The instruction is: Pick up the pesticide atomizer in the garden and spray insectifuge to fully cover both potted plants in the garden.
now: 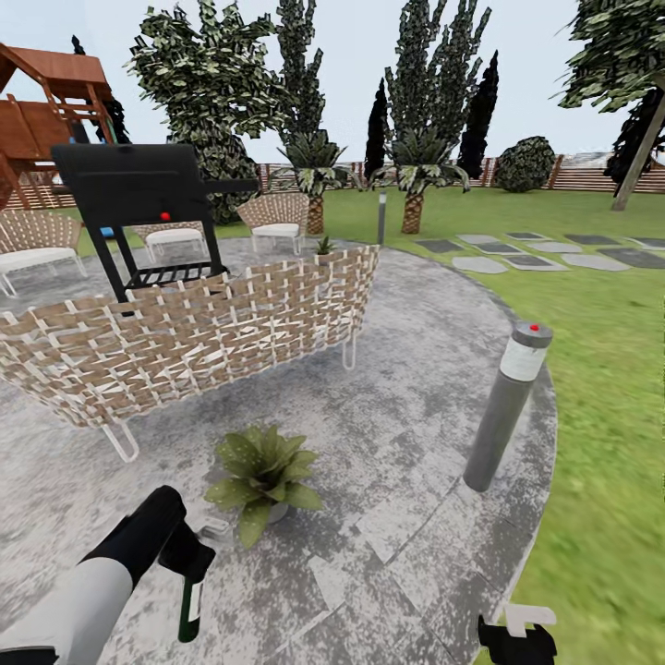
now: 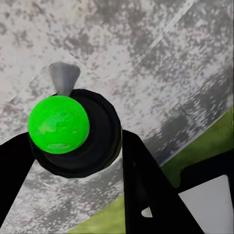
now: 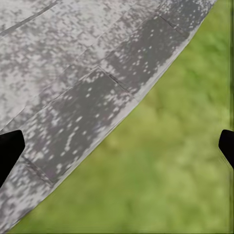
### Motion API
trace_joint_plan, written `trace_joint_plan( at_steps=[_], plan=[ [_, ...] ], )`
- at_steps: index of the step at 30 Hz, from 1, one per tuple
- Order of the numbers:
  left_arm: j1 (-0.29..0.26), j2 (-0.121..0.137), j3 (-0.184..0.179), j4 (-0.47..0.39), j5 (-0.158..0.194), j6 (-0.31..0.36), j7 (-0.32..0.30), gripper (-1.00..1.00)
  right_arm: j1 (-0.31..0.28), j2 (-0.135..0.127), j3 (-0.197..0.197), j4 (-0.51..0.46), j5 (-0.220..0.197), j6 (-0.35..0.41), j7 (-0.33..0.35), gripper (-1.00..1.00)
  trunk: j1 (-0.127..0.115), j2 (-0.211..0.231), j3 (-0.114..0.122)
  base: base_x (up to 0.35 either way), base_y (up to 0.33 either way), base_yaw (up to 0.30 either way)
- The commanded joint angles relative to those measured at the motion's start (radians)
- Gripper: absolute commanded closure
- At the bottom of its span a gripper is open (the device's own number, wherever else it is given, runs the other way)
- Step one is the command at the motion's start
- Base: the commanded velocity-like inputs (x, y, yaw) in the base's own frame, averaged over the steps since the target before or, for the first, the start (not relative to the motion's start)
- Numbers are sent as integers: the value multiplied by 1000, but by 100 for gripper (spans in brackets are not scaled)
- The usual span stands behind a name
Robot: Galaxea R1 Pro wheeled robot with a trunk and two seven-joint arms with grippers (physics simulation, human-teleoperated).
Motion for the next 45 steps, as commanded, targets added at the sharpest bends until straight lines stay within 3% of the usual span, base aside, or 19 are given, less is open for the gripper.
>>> trace_joint_plan(
  at_steps=[1, 13, 20, 26, 29, 31, 34, 36, 39, 42, 45],
  plan=[
    [0, 0, 2, -2, -7, 4, -9, 100, 0, 0, 9, 0, -10, -3, -1, -100, 0, 0, -1, 0, -243, 0],
    [-1, 9, 0, -2, -9, 4, -6, 100, 0, 5, 9, 0, -10, -3, -1, -100, 0, 0, -1, -156, -222, 146],
    [-1, 5, -1, -3, -8, 4, -6, 100, 0, 4, 9, 0, -10, -3, -1, -100, 0, 0, -1, 109, -254, 17],
    [-7, 11, -4, -18, -7, 12, -14, 100, 0, 3, 9, 0, -10, -3, -1, -100, 0, 0, -1, -185, -150, 0],
    [-22, 21, -9, -18, -13, 18, -54, 100, 0, 3, 9, 0, -10, -2, -1, -100, 0, 0, -1, -46, -16, 0],
    [-67, 27, -18, -11, -21, 20, -105, 100, 0, 3, 9, 0, -10, -3, -1, -100, 0, 0, -1, -11, -4, 0],
    [-148, 28, -62, -4, -57, 26, -183, 100, 0, 3, 9, 0, -10, -3, -1, -100, 0, 0, -1, -3, -1, 0],
    [-220, 28, -124, -2, -109, 46, -294, 100, 0, 3, 9, 0, -8, -3, -1, -100, 0, 0, -1, -1, 0, 0],
    [-318, 23, -211, 1, -228, 61, -489, 100, 0, 2, 9, 0, -7, -3, -1, -100, 0, 0, -1, 0, 0, 0],
    [-385, 26, -229, 34, -328, 63, -598, 100, 0, 2, 9, 0, -7, -3, -1, -100, 0, 0, -1, 0, 0, 0],
    [-438, 28, -232, 92, -374, 60, -674, 100, 0, 2, 9, 0, -7, -3, -1, -100, 0, 0, -1, 0, 0, 0]
  ],
)
